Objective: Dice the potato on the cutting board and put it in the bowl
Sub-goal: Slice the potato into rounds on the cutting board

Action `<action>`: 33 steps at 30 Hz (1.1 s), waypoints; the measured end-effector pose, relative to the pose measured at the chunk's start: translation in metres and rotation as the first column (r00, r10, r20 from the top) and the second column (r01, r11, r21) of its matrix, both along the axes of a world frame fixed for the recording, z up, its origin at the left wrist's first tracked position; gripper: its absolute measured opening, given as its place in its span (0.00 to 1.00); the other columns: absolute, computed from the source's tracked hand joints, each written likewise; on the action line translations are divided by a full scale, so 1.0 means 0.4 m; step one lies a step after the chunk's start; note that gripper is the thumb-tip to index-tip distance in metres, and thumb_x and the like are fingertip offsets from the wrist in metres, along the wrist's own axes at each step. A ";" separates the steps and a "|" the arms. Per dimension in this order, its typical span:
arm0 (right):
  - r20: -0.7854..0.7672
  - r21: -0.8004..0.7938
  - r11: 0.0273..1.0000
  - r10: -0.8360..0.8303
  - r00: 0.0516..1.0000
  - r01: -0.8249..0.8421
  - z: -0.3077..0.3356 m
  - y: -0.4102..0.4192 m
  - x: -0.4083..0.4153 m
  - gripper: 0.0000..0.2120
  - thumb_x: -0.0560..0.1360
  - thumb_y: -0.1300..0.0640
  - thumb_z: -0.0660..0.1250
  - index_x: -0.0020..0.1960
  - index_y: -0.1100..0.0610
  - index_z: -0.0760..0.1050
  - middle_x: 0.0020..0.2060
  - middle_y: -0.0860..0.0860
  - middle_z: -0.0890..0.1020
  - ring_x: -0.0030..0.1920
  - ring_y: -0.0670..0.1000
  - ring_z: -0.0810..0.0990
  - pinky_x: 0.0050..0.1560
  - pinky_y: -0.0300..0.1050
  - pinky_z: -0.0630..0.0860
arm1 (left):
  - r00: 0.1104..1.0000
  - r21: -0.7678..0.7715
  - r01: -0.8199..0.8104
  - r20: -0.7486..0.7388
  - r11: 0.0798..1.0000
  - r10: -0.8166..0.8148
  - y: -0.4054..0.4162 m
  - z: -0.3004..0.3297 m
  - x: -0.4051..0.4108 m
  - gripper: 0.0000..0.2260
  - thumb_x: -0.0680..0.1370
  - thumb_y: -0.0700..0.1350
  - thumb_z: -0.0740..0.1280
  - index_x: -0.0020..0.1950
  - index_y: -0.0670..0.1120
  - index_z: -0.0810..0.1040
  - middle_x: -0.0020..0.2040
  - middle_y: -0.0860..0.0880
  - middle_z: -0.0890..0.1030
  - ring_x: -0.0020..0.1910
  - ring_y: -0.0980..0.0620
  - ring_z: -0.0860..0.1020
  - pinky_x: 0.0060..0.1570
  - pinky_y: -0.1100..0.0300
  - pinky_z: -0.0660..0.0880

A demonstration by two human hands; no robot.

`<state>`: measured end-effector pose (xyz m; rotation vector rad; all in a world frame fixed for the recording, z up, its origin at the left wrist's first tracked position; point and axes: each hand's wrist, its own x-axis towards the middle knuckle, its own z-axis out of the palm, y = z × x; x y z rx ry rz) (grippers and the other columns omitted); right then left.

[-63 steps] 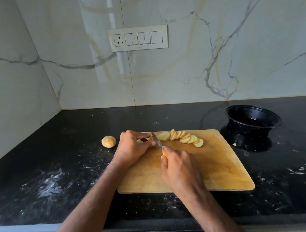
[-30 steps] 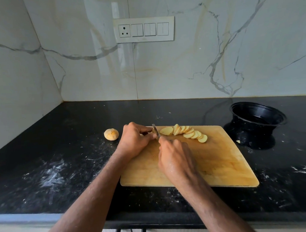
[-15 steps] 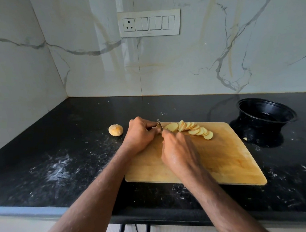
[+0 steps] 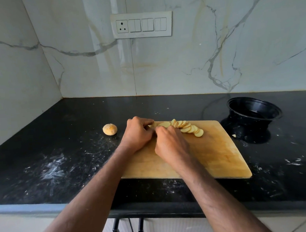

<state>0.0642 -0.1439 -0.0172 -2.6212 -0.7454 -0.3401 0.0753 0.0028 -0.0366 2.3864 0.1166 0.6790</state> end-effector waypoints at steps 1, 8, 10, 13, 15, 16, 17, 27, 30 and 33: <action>0.000 -0.007 1.000 0.005 1.000 -0.005 0.003 -0.001 -0.003 0.11 0.79 0.62 0.66 0.60 0.56 0.75 0.51 0.55 0.79 0.50 0.54 0.78 0.41 0.45 0.73 | 1.000 -0.004 0.002 -0.009 1.000 -0.002 -0.002 0.001 -0.004 0.12 0.75 0.39 0.71 0.58 0.45 0.86 0.52 0.48 0.87 0.50 0.52 0.84 0.58 0.63 0.77; 0.039 -0.006 0.999 0.052 0.998 -0.051 -0.005 -0.046 -0.024 0.13 0.80 0.58 0.67 0.64 0.55 0.76 0.53 0.54 0.80 0.49 0.52 0.79 0.47 0.46 0.81 | 0.999 -0.047 -0.007 -0.040 0.999 0.006 -0.005 0.006 -0.007 0.15 0.76 0.41 0.73 0.62 0.47 0.84 0.59 0.49 0.85 0.56 0.54 0.82 0.64 0.59 0.76; 0.035 0.020 0.999 0.040 0.999 -0.041 -0.016 -0.072 -0.032 0.13 0.80 0.58 0.68 0.64 0.54 0.77 0.54 0.54 0.80 0.50 0.52 0.79 0.45 0.46 0.80 | 0.999 -0.054 -0.021 -0.039 0.998 0.018 -0.005 0.002 -0.003 0.15 0.76 0.41 0.74 0.62 0.48 0.84 0.59 0.49 0.85 0.57 0.54 0.82 0.66 0.57 0.75; 0.055 0.049 0.997 0.049 0.997 -0.052 -0.024 -0.108 -0.034 0.10 0.80 0.55 0.67 0.61 0.52 0.79 0.50 0.51 0.81 0.43 0.49 0.75 0.33 0.37 0.68 | 0.998 -0.057 -0.039 -0.060 0.998 0.035 -0.005 -0.004 0.003 0.17 0.76 0.42 0.74 0.65 0.50 0.82 0.61 0.48 0.84 0.59 0.52 0.81 0.67 0.55 0.75; 0.055 0.063 0.997 0.050 0.997 -0.053 -0.019 -0.127 -0.029 0.08 0.80 0.54 0.67 0.59 0.51 0.80 0.47 0.49 0.80 0.42 0.47 0.75 0.31 0.35 0.66 | 0.997 -0.049 -0.043 -0.063 0.998 0.040 -0.005 -0.007 0.006 0.19 0.76 0.41 0.74 0.67 0.50 0.81 0.63 0.48 0.83 0.58 0.52 0.81 0.67 0.55 0.75; 0.048 0.071 0.996 0.048 0.998 -0.051 -0.015 -0.136 -0.026 0.08 0.80 0.53 0.67 0.58 0.50 0.80 0.47 0.49 0.80 0.43 0.48 0.76 0.33 0.36 0.69 | 0.997 -0.043 -0.046 -0.062 0.998 0.044 -0.005 -0.008 0.006 0.19 0.76 0.41 0.74 0.67 0.49 0.81 0.63 0.47 0.83 0.57 0.52 0.82 0.66 0.56 0.75; 0.040 0.078 0.996 0.043 0.998 -0.046 -0.010 -0.144 -0.022 0.08 0.79 0.53 0.67 0.57 0.50 0.81 0.46 0.49 0.81 0.44 0.49 0.78 0.35 0.39 0.73 | 0.997 -0.037 -0.048 -0.061 0.998 0.046 -0.005 -0.008 0.006 0.20 0.76 0.40 0.74 0.67 0.49 0.81 0.63 0.47 0.83 0.57 0.52 0.82 0.65 0.58 0.75; 0.117 0.222 0.975 -0.034 0.993 0.007 -0.005 -0.205 0.053 0.09 0.78 0.53 0.68 0.57 0.50 0.81 0.40 0.50 0.83 0.36 0.51 0.78 0.32 0.45 0.74 | 0.996 -0.063 -0.085 -0.034 0.994 0.083 0.003 -0.013 0.001 0.20 0.76 0.40 0.75 0.68 0.46 0.80 0.54 0.49 0.85 0.58 0.51 0.80 0.65 0.56 0.75; 0.171 0.287 0.958 -0.075 0.982 0.024 -0.010 -0.247 0.101 0.11 0.77 0.56 0.70 0.59 0.52 0.82 0.39 0.50 0.85 0.31 0.48 0.79 0.29 0.43 0.77 | 0.993 -0.025 -0.111 -0.028 0.993 0.110 0.004 -0.015 0.002 0.19 0.75 0.42 0.76 0.66 0.44 0.81 0.57 0.47 0.85 0.52 0.55 0.81 0.55 0.65 0.74; 0.174 0.344 0.936 -0.142 0.974 0.075 -0.033 -0.293 0.135 0.11 0.76 0.58 0.71 0.59 0.55 0.82 0.43 0.52 0.87 0.34 0.50 0.82 0.36 0.39 0.78 | 0.995 0.005 -0.099 -0.016 0.995 0.099 -0.005 -0.008 0.002 0.19 0.74 0.42 0.77 0.65 0.44 0.82 0.56 0.48 0.85 0.49 0.56 0.80 0.54 0.65 0.74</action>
